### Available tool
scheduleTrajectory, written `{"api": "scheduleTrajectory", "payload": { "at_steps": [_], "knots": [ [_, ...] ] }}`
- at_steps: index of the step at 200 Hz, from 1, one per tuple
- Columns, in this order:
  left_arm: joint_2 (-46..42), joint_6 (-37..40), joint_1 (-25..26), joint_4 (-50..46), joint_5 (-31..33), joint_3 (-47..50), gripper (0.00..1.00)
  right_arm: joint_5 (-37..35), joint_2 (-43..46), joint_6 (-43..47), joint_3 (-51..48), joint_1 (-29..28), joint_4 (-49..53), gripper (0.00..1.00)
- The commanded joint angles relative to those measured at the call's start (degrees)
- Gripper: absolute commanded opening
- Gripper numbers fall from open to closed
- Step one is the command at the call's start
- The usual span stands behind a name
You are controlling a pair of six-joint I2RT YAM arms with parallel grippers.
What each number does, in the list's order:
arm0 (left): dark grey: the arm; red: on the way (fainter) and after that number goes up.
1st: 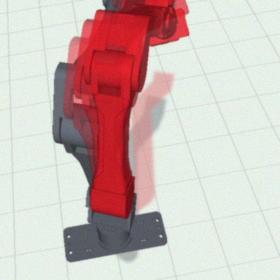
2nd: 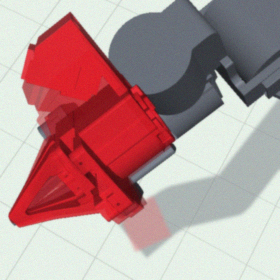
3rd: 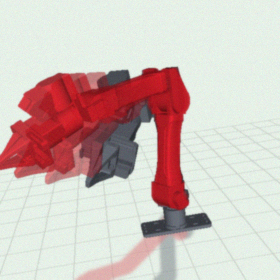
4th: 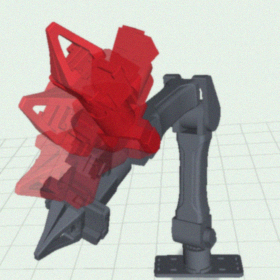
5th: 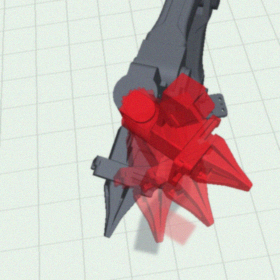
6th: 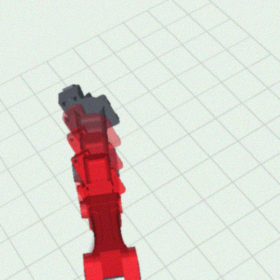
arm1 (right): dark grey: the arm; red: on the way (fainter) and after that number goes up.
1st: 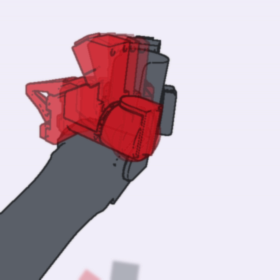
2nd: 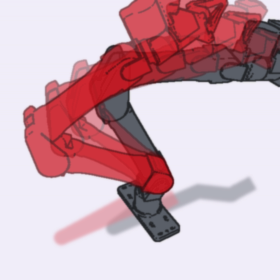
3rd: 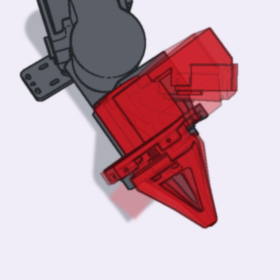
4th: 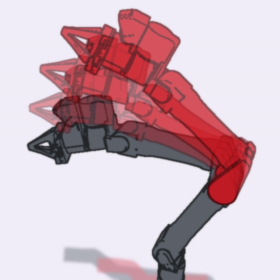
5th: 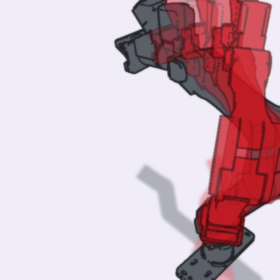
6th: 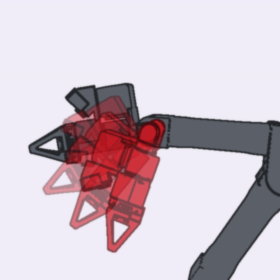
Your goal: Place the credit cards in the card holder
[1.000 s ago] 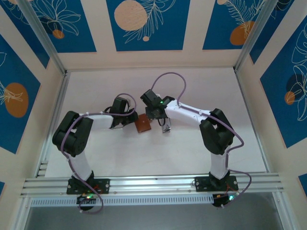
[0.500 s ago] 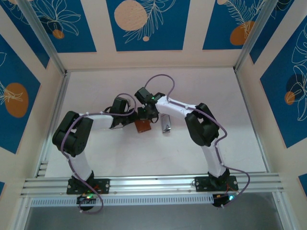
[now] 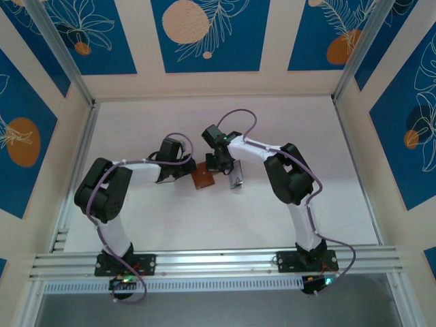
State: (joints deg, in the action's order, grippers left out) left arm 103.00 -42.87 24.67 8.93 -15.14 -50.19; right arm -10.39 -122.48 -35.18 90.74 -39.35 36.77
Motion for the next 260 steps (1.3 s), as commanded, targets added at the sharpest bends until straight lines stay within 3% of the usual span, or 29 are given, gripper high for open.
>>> {"api": "scheduleTrajectory", "payload": {
  "at_steps": [1,35,58,126,181,260],
  "knots": [
    [-0.53,1.59,1.07,-7.09,-3.51,0.03,0.0,6.49,-0.84,-0.64,-0.8,0.2,-1.24,0.0],
    [-3.39,2.44,1.97,-10.74,-4.67,-2.38,0.03,14.33,-0.51,-1.71,-3.47,2.29,-5.29,0.0],
    [-6.56,2.35,1.95,-12.14,-5.2,-2.55,0.06,14.79,-0.14,-2.0,-4.63,3.15,-5.88,0.0],
    [-14.27,3.37,1.53,-23.7,3.87,0.58,0.02,16.02,1.23,-2.17,-7.85,3.67,-7.38,0.0],
    [-9.24,2.58,1.61,-19.98,0.93,0.32,0.0,18.82,2.28,-2.44,-9.41,4.2,-8.55,0.0],
    [-3.9,3.23,3.0,-18.88,1.51,-1.66,0.0,24.39,3.62,-3.13,-10.76,5.08,-10.75,0.0]
  ]
}}
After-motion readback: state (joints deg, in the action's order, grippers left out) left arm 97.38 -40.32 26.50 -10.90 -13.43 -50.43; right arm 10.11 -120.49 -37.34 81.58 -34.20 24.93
